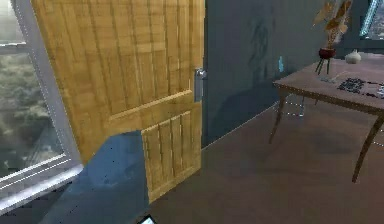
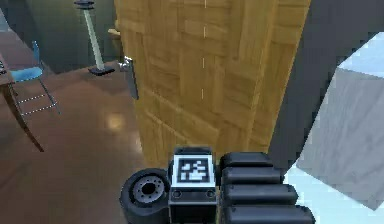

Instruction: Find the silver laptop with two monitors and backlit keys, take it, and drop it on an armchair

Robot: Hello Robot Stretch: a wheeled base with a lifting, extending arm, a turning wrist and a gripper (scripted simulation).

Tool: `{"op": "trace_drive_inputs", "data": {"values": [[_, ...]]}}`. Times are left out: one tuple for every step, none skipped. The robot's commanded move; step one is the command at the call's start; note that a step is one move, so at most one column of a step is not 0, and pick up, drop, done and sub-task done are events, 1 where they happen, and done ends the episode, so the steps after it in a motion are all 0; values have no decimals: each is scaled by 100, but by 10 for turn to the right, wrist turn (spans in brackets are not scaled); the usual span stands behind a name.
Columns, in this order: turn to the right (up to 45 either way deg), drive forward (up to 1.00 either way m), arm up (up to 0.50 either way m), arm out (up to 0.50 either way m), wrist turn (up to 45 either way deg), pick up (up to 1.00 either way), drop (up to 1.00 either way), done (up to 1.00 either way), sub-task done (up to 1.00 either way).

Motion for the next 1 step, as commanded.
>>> {"op": "trace_drive_inputs", "data": {"values": [[450,0,0,0,0,0,0,0,0]]}}
